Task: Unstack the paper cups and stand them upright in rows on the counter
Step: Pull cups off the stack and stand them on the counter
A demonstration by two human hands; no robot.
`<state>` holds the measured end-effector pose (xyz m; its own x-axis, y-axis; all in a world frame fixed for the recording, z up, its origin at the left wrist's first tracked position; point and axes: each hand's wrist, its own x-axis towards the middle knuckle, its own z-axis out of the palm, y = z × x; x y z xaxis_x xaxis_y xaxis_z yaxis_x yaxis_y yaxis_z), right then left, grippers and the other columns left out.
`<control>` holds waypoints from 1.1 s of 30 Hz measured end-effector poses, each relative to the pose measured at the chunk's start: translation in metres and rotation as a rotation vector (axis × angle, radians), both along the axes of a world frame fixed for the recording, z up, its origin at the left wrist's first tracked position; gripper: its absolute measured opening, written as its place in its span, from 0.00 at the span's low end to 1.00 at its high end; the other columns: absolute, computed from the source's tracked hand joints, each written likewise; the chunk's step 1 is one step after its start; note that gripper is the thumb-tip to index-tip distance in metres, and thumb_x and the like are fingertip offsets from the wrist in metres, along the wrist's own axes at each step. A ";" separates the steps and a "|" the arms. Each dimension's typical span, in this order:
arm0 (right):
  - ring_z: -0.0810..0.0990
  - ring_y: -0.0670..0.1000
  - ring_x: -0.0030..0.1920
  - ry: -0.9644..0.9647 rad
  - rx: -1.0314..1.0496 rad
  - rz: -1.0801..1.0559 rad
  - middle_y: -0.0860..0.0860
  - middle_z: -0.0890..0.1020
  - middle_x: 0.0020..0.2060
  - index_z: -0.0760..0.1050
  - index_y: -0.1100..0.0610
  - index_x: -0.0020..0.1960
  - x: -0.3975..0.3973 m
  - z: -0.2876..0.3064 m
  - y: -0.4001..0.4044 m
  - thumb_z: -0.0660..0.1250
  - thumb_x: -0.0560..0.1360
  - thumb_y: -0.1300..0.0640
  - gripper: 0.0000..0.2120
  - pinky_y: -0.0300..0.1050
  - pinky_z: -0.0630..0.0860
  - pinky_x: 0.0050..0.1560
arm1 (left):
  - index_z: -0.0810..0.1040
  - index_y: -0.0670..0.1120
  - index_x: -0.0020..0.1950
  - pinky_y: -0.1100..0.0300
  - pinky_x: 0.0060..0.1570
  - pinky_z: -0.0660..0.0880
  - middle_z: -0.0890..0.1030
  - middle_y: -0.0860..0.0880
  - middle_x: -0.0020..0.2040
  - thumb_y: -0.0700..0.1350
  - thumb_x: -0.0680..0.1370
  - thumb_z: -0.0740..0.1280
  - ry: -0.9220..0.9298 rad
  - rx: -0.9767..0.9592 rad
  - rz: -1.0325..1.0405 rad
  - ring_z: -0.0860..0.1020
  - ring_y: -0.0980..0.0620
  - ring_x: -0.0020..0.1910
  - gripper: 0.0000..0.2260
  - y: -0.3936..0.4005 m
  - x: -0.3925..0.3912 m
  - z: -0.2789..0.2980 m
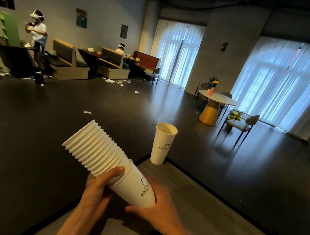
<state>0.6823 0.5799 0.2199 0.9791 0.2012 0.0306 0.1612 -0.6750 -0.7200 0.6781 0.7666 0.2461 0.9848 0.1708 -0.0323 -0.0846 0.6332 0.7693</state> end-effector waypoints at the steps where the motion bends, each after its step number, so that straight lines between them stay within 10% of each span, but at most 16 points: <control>1: 0.64 0.39 0.62 -0.061 -0.028 -0.032 0.33 0.64 0.57 0.62 0.34 0.66 -0.001 -0.004 -0.003 0.77 0.59 0.33 0.40 0.45 0.70 0.66 | 0.74 0.51 0.68 0.38 0.60 0.76 0.81 0.44 0.63 0.54 0.47 0.85 -0.011 -0.030 0.006 0.78 0.42 0.63 0.50 0.005 0.000 0.002; 10: 0.71 0.49 0.67 -0.222 0.412 -0.371 0.43 0.72 0.64 0.65 0.40 0.66 0.038 -0.028 -0.024 0.80 0.64 0.58 0.38 0.59 0.73 0.66 | 0.71 0.53 0.70 0.42 0.61 0.76 0.82 0.48 0.63 0.39 0.78 0.63 -0.124 -0.295 0.116 0.81 0.48 0.62 0.20 0.058 0.006 0.031; 28: 0.72 0.46 0.63 -0.160 0.477 -0.213 0.50 0.74 0.67 0.62 0.51 0.73 0.130 -0.023 0.021 0.81 0.65 0.53 0.42 0.35 0.71 0.55 | 0.75 0.52 0.66 0.37 0.63 0.73 0.83 0.45 0.62 0.41 0.61 0.77 -0.033 -0.163 0.071 0.79 0.44 0.63 0.34 0.039 0.021 0.016; 33: 0.71 0.45 0.64 -0.098 0.462 -0.174 0.45 0.73 0.65 0.61 0.50 0.73 0.124 -0.021 0.018 0.82 0.64 0.52 0.45 0.44 0.71 0.60 | 0.78 0.53 0.62 0.37 0.62 0.74 0.83 0.45 0.61 0.46 0.57 0.78 -0.011 -0.117 0.048 0.79 0.44 0.63 0.33 0.027 0.018 0.014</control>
<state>0.8065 0.5983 0.1991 0.9851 -0.0206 0.1710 0.1561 -0.3125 -0.9370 0.6966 0.7936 0.2601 0.9759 0.2139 -0.0438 -0.1256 0.7138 0.6890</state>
